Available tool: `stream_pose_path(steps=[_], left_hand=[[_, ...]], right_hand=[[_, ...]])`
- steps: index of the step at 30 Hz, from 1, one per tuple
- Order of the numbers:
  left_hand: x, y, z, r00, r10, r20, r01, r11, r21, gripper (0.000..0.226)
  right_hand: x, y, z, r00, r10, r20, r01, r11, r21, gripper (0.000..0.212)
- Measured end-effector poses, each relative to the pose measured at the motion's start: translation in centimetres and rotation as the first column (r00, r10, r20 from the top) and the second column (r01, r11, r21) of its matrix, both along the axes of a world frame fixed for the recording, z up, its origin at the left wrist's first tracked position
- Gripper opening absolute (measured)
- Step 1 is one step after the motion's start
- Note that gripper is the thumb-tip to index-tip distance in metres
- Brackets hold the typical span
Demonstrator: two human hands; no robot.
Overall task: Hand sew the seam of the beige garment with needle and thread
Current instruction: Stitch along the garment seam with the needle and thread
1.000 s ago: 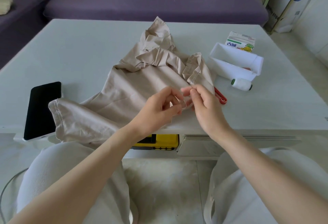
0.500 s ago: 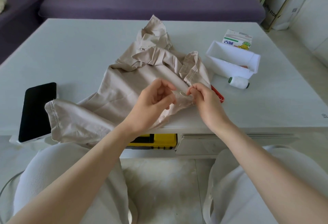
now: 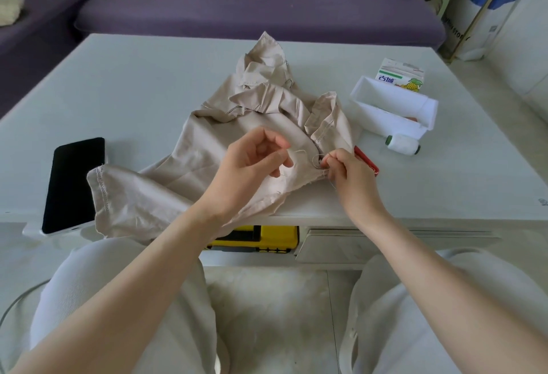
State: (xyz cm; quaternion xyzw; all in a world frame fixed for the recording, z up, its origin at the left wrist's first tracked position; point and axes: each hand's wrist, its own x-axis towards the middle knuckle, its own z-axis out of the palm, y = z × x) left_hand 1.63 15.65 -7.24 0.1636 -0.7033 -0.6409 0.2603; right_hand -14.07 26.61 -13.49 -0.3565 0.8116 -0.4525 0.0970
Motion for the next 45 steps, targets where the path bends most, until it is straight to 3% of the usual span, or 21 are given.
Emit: stream_pose_path(steps=[4,7,9,12,15,18,20,23,26,30,36,45], left_hand=[[-0.6,-1.3,-0.9,0.973,0.219,0.074,-0.212,0.973,-0.095,0.012],[-0.6,-3.2,-1.7,0.883,0.452,0.125,-0.456,0.89,0.001,0.013],[-0.5,-3.7,-2.3,0.84,0.506,0.195,-0.503,0.861,-0.068,0.015],[-0.2,-2.4,-2.6,0.841,0.503,0.198,-0.41,0.833,-0.372,0.015],[0.3,-0.5,-3.0,0.887,0.448,0.115,-0.271,0.706,-0.654,0.011],[0.5,0.7,-4.3,0.907,0.386,0.167,-0.11,0.6,-0.792,0.025],[0.1,1.2,-5.3,0.894,0.392,0.216,-0.048,0.563,-0.825,0.038],[-0.8,1.6,-6.4,0.878,0.448,0.169,-0.07,0.469,-0.88,0.049],[-1.5,1.8,-7.3,0.852,0.502,0.147,-0.109,0.445,-0.889,0.038],[-1.6,1.7,-7.2,0.86,0.503,0.085,-0.176,0.449,-0.876,0.01],[-0.7,1.3,-6.6,0.884,0.466,0.04,-0.205,0.463,-0.862,0.016],[0.4,0.1,-7.0,0.855,0.518,0.003,-0.204,0.342,-0.917,0.009]], right_hand=[[0.5,0.4,0.3,0.917,-0.073,-0.393,0.033,0.994,-0.109,0.021],[0.6,0.4,0.9,0.889,-0.109,-0.445,0.029,0.983,-0.183,0.028],[0.7,0.4,1.2,0.901,-0.081,-0.426,-0.005,0.981,-0.196,0.03],[1.2,0.3,1.5,0.924,0.043,-0.38,-0.128,0.971,-0.2,0.032],[1.5,0.2,1.6,0.929,0.121,-0.351,-0.183,0.972,-0.149,0.032],[1.8,0.2,1.7,0.924,0.165,-0.345,-0.222,0.966,-0.134,0.031],[1.9,0.3,1.7,0.919,0.215,-0.329,-0.266,0.957,-0.115,0.03],[2.1,0.4,1.4,0.906,0.295,-0.304,-0.333,0.939,-0.082,0.025],[2.2,0.2,1.1,0.912,0.303,-0.275,-0.337,0.938,-0.084,0.01],[2.2,0.1,0.8,0.916,0.274,-0.293,-0.312,0.946,-0.09,0.007],[2.1,-0.3,0.6,0.917,0.283,-0.283,-0.316,0.945,-0.08,0.007],[2.7,-0.4,1.2,0.884,0.289,-0.368,-0.327,0.944,-0.045,0.009]])
